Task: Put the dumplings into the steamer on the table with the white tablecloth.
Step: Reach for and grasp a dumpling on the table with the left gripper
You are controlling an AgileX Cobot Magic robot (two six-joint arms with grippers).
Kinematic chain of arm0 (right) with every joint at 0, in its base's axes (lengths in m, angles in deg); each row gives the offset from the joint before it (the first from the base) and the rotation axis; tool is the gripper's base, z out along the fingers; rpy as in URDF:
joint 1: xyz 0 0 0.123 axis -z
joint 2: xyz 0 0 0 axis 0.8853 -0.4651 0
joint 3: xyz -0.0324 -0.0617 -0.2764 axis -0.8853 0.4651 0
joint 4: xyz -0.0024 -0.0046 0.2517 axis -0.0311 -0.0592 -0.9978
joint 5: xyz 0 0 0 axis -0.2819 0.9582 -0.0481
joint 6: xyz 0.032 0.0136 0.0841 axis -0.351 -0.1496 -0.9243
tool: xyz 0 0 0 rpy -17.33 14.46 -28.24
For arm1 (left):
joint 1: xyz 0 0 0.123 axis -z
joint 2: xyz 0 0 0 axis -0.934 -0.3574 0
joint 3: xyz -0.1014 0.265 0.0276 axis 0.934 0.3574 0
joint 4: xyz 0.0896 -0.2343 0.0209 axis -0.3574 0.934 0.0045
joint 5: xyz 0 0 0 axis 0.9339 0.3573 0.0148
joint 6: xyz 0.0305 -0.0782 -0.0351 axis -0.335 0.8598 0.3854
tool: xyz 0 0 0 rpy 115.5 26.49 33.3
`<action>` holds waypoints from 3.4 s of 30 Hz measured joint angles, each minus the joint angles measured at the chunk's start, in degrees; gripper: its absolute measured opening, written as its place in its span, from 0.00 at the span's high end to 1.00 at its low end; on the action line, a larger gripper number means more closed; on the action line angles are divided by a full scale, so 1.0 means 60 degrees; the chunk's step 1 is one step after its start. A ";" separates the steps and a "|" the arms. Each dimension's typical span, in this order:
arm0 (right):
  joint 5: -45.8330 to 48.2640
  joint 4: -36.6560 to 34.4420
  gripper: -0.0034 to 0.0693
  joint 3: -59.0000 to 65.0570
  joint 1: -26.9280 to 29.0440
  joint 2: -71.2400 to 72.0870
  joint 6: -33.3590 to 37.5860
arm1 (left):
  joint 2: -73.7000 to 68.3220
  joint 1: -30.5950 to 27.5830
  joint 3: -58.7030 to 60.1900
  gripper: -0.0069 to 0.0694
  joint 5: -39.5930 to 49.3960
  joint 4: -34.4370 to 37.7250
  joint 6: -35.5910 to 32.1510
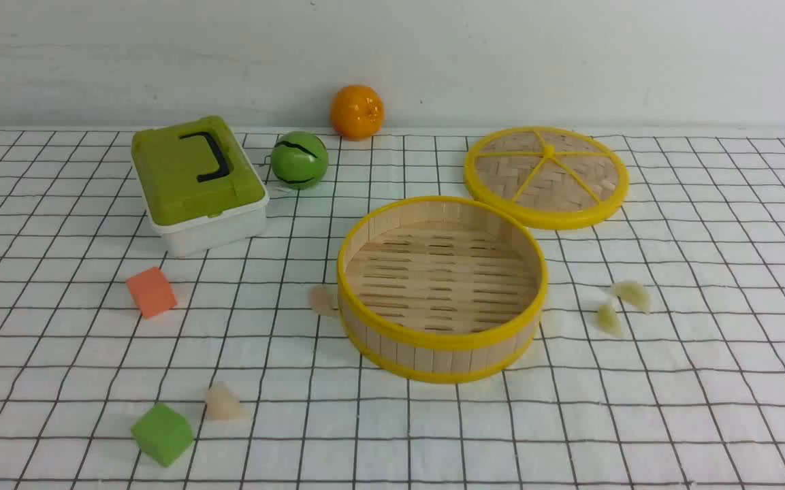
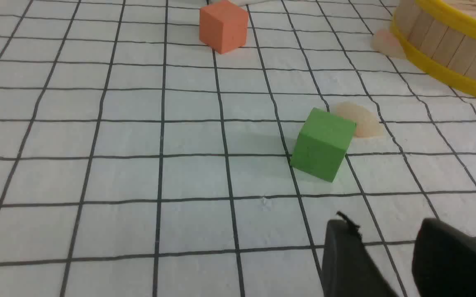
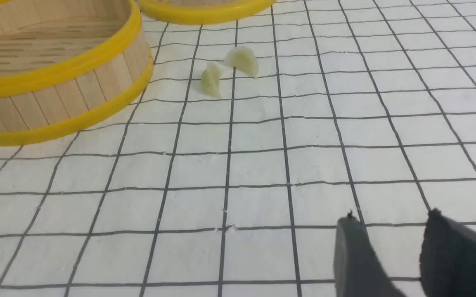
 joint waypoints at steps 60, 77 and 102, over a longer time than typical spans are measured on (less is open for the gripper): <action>-0.7687 0.0766 0.63 -0.0096 0.0000 0.0000 -0.0457 | -0.0038 0.0000 -0.1128 0.73 -0.7642 -0.0919 0.4785; 0.0068 0.0762 0.96 -0.4096 0.0000 -0.4073 -0.0005 | -0.7777 0.0247 -0.6128 0.93 -0.2462 -0.1411 0.5094; 0.2805 -0.3115 0.95 -0.5256 0.0000 -0.8876 0.3045 | -1.7854 0.2056 -1.3704 0.49 0.2141 -0.0614 0.4029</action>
